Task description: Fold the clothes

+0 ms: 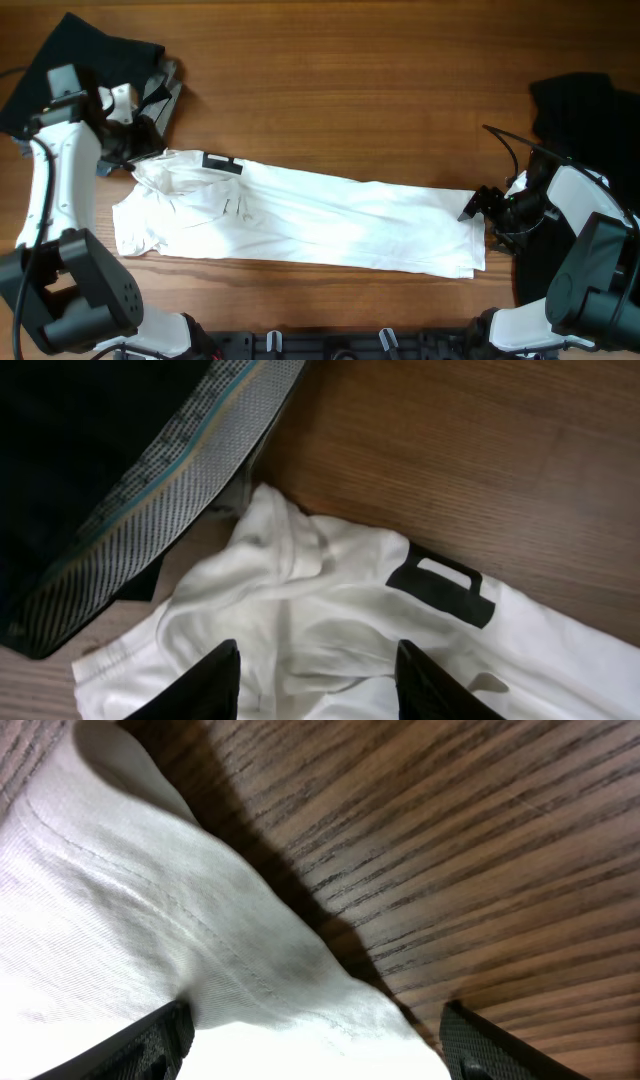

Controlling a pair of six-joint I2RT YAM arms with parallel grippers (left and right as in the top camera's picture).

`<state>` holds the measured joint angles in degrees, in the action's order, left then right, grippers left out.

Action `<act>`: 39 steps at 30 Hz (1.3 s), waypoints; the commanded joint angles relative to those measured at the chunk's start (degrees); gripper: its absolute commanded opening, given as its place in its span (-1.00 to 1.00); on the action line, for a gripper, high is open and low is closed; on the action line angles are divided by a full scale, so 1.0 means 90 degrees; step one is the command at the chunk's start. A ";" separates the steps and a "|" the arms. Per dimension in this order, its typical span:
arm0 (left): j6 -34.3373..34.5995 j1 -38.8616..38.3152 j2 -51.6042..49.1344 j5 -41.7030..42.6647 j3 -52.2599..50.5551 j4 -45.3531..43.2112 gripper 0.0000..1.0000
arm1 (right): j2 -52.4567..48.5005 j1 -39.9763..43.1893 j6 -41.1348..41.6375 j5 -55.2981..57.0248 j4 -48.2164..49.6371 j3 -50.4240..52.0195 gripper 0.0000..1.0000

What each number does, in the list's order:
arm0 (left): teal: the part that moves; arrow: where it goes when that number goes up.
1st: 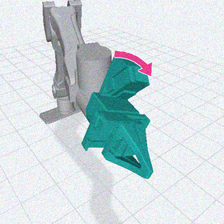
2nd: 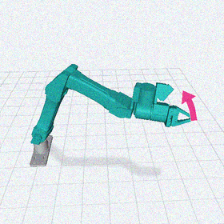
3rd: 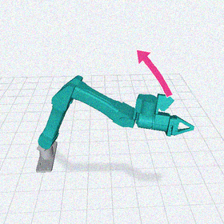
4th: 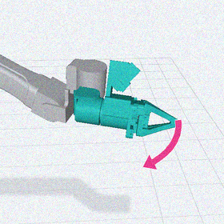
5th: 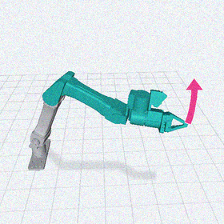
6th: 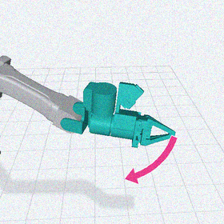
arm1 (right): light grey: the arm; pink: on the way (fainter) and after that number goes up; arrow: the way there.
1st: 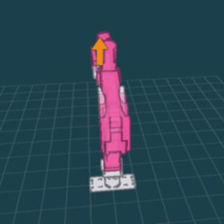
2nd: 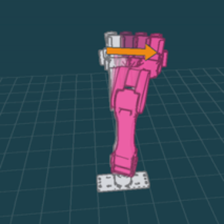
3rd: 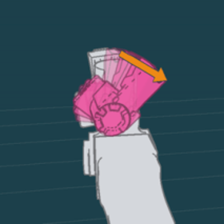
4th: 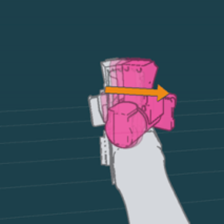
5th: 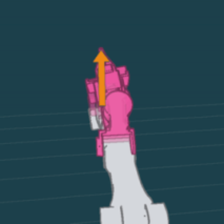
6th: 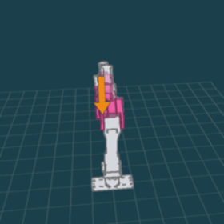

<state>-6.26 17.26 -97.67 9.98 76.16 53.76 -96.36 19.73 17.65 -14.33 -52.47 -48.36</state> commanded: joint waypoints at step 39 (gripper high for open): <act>0.2161 -0.0797 0.0695 -0.2786 0.0488 -0.0049 -0.92 | -0.0393 -0.0017 -0.0418 -0.0561 0.0406 0.0376 0.69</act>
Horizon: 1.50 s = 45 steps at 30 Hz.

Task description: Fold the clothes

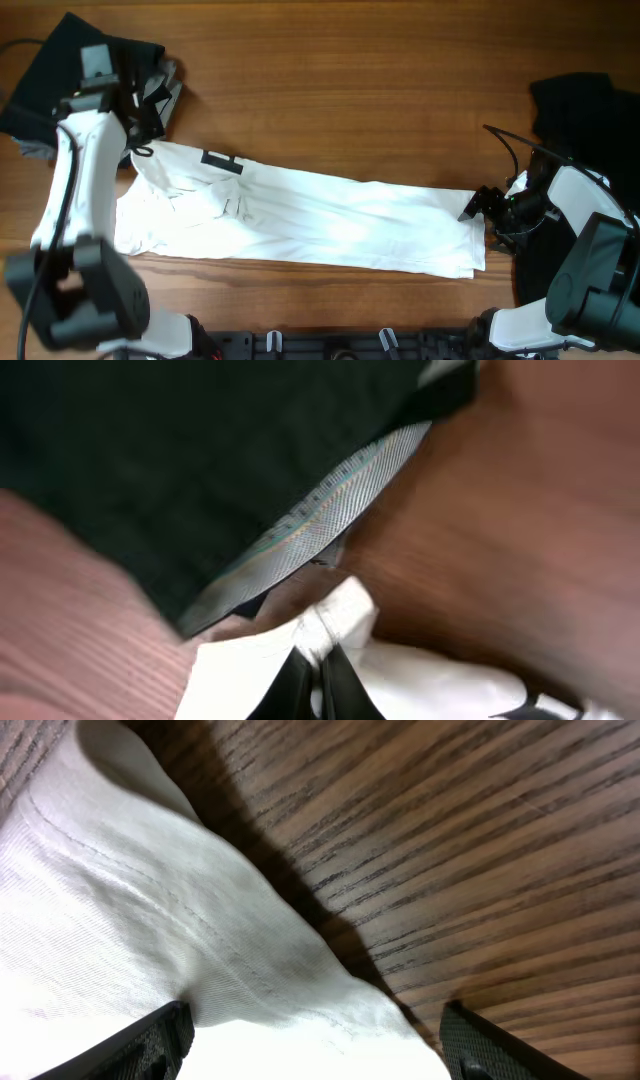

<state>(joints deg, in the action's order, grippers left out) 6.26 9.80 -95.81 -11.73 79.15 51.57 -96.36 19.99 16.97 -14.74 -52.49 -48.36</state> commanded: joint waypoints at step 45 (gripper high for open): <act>-0.0010 0.0466 0.0415 0.1632 -0.0226 0.0075 -0.08 | -0.0396 -0.0041 -0.0763 -0.1831 0.1467 0.1161 0.50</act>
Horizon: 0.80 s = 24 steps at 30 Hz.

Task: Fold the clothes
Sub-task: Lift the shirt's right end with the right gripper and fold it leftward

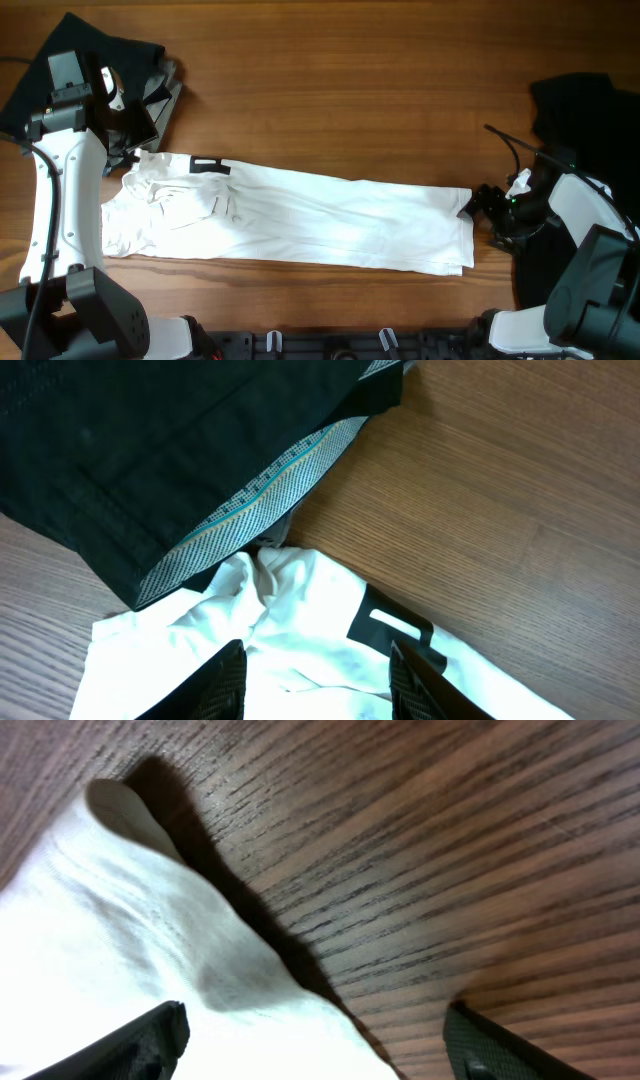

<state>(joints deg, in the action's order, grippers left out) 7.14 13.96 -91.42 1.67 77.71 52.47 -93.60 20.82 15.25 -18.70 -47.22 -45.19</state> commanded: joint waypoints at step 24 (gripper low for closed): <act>-0.0107 0.0005 -0.0073 0.0143 -0.0066 -0.0119 -0.05 | -0.0695 -0.0138 -0.0170 -0.1685 0.0420 0.0029 -0.92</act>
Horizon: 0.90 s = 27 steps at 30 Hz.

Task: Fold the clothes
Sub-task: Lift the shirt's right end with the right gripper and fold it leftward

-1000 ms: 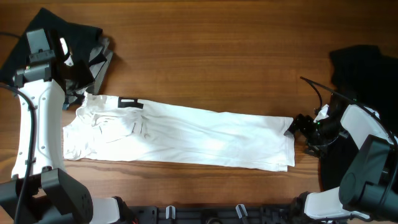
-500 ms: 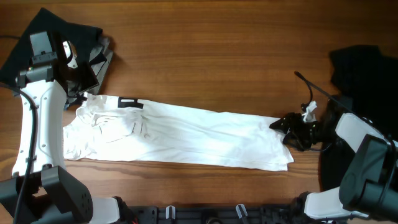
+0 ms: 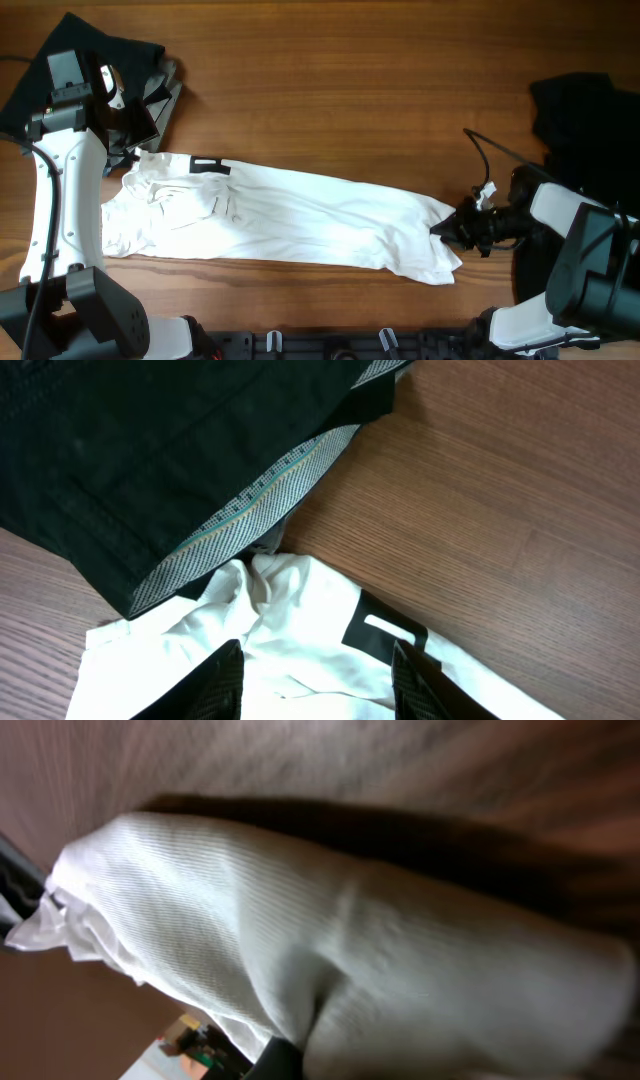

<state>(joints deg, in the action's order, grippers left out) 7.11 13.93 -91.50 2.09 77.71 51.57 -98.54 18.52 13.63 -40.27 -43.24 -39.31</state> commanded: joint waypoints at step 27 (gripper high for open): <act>-0.0102 0.0007 -0.0063 0.0102 -0.0066 -0.0015 0.01 | -0.0100 -0.2970 0.1146 0.1433 -0.2193 -0.4869 -0.90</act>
<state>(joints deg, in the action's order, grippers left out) 7.11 13.93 -91.53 2.09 77.71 51.35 -99.92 2.22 17.63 -26.04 -63.83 -82.32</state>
